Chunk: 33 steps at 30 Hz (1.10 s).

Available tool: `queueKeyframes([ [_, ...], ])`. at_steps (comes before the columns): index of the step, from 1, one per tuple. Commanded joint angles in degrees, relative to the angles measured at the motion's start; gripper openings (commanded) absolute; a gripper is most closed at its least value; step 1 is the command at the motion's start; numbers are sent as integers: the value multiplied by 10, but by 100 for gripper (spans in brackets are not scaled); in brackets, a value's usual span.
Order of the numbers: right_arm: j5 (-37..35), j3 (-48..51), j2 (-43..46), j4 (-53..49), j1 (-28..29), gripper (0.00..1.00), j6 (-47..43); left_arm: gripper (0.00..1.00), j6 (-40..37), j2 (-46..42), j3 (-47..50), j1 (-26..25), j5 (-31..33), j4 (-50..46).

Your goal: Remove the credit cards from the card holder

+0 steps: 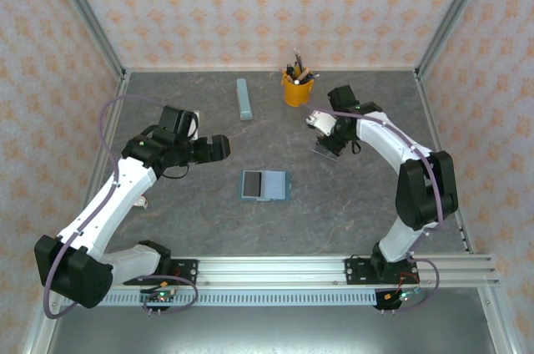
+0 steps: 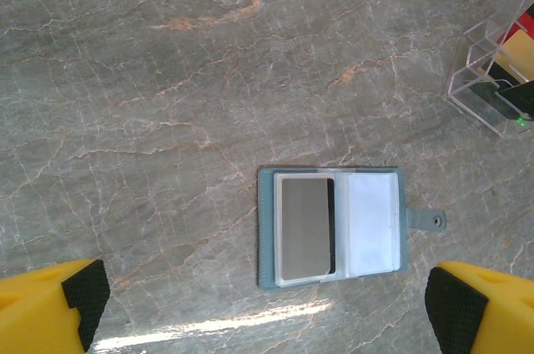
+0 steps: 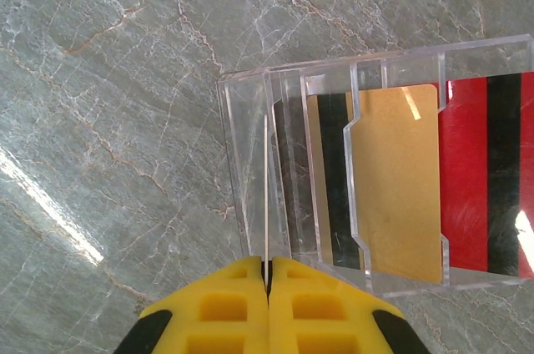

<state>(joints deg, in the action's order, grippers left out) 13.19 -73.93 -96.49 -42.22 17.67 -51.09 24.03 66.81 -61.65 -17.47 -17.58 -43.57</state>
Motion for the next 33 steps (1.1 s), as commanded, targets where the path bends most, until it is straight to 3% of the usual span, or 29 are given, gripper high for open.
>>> queueKeyframes([
  [1, -18, -17, 12, -8, -1, 0, -7, 100, -7, 3, 6, 3, -4, 2],
  [27, -43, -51, -29, 20, -3, 0, -5, 100, -7, 7, 8, 3, -5, 3],
  [33, -15, -59, -49, 22, -15, 2, -14, 100, -8, 8, 7, 3, -5, 2],
])
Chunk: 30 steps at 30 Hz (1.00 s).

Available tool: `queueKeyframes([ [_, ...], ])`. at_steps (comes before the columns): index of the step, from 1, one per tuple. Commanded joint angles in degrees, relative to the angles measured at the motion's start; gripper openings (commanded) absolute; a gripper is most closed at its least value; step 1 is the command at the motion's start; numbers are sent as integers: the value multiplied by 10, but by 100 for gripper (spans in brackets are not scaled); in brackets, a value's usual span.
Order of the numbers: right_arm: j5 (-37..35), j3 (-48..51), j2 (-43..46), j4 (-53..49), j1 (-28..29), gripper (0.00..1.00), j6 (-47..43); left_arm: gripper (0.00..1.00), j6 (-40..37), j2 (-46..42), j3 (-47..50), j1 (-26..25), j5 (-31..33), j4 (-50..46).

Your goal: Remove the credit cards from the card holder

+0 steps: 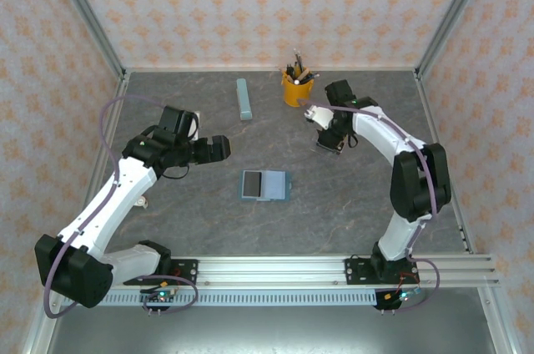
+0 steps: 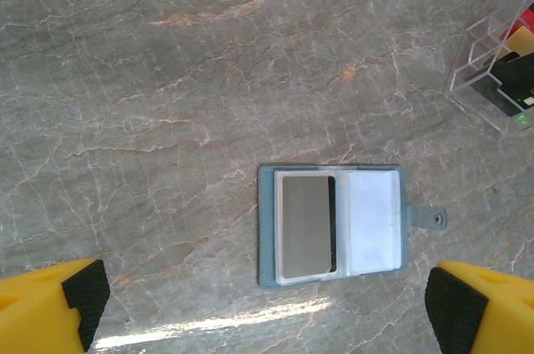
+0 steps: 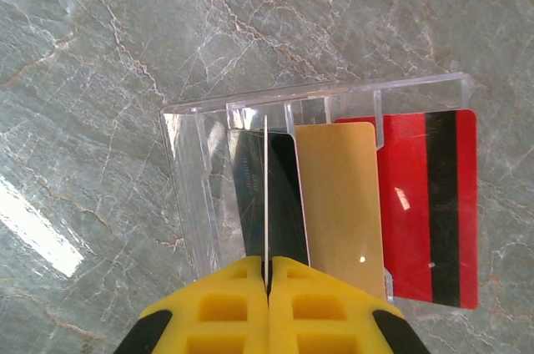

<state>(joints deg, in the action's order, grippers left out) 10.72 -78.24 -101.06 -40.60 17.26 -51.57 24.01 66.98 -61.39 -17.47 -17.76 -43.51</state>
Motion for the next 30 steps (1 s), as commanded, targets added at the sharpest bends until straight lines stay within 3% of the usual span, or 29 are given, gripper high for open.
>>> queueKeyframes([
  [1, 14, -15, -4, 9, -14, 4, -9, 100, -8, 7, 5, 3, -3, 2],
  [4, 15, -13, -3, 11, -21, 11, -12, 100, -7, 8, 6, 3, -5, 4],
  [8, 21, -13, 0, 3, -22, 28, -13, 100, -6, 12, 4, 3, -8, 4],
  [17, 31, -13, 46, 32, -21, 32, 60, 100, -5, 16, 4, 3, -8, 4],
  [23, 83, 26, 127, 72, -19, 33, 272, 100, 11, 31, 8, 3, -28, 17],
  [30, 57, 111, 219, 105, 38, 36, 550, 100, 54, 60, 31, 2, -77, 73],
])
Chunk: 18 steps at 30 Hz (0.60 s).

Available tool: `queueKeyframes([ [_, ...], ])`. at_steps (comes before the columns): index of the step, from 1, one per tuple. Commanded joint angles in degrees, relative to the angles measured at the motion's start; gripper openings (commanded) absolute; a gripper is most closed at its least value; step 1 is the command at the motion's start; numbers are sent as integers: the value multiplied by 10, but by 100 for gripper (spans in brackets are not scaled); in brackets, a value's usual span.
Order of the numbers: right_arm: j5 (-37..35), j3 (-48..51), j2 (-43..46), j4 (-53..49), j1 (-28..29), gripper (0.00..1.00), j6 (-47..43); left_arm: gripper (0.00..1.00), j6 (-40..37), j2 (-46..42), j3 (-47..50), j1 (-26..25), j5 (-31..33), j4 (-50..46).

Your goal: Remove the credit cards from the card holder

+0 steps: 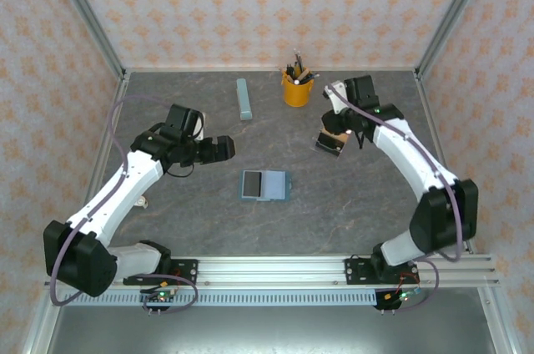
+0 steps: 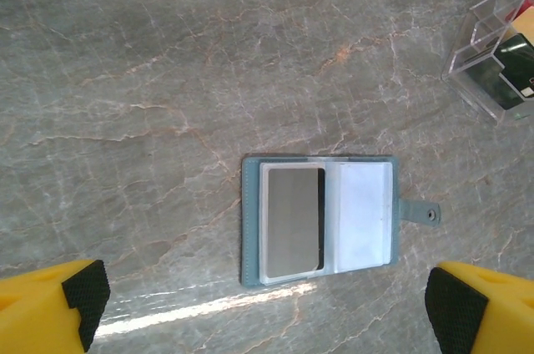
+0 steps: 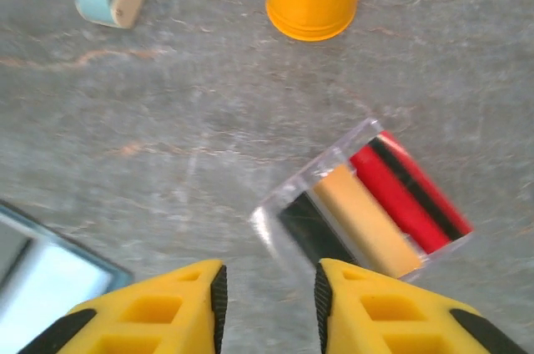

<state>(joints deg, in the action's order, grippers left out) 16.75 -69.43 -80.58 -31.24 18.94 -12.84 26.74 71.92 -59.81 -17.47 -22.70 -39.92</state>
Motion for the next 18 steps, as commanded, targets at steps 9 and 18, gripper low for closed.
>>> queueKeyframes([
  [9, 79, 75, -31, 66, 130, 49, 418, 99, 89, 62, 55, -19, -37, 109],
  [18, 112, 36, -184, 140, 218, 44, 517, 78, 122, 136, 66, -59, -37, 158],
])
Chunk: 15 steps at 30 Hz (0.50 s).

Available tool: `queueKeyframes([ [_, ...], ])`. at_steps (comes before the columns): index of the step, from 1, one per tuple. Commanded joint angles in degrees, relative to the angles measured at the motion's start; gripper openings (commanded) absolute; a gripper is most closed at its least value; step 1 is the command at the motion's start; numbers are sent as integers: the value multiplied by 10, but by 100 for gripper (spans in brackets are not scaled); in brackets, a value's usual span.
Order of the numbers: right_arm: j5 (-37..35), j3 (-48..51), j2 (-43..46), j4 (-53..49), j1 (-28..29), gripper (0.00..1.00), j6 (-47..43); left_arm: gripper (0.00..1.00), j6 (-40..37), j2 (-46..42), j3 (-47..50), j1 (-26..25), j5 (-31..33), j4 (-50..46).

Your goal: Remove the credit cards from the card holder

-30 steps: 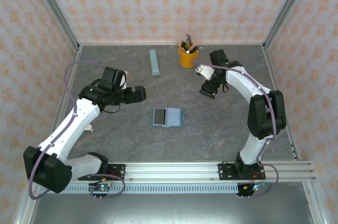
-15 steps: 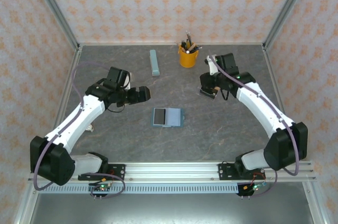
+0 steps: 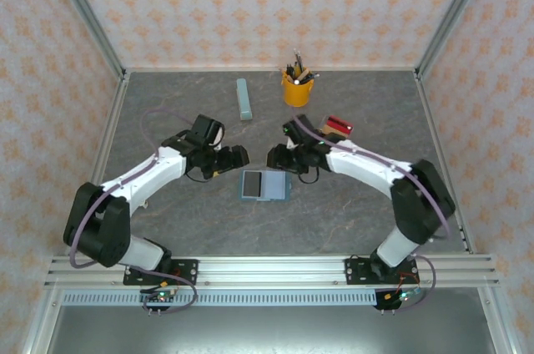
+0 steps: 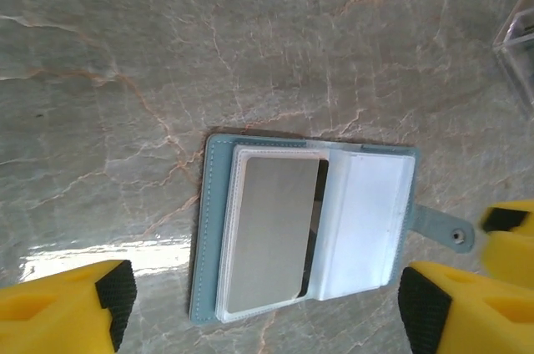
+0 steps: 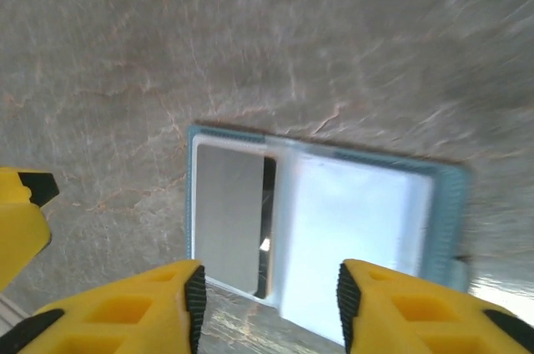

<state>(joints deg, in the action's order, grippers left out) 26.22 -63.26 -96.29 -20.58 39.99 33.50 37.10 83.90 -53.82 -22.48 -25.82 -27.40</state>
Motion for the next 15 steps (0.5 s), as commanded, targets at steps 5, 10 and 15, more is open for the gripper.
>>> queueKeyframes([
  [5, 36, -44, -75, 37, 12, 37, 61, 53, 20, 54, 1, -24, -13, 48],
  [10, 42, -54, -98, 30, 12, 34, 55, 41, 21, 85, -3, -28, -14, 54],
  [15, 52, -58, -114, 24, 12, 30, 50, 33, 18, 105, -6, -31, -17, 57],
])
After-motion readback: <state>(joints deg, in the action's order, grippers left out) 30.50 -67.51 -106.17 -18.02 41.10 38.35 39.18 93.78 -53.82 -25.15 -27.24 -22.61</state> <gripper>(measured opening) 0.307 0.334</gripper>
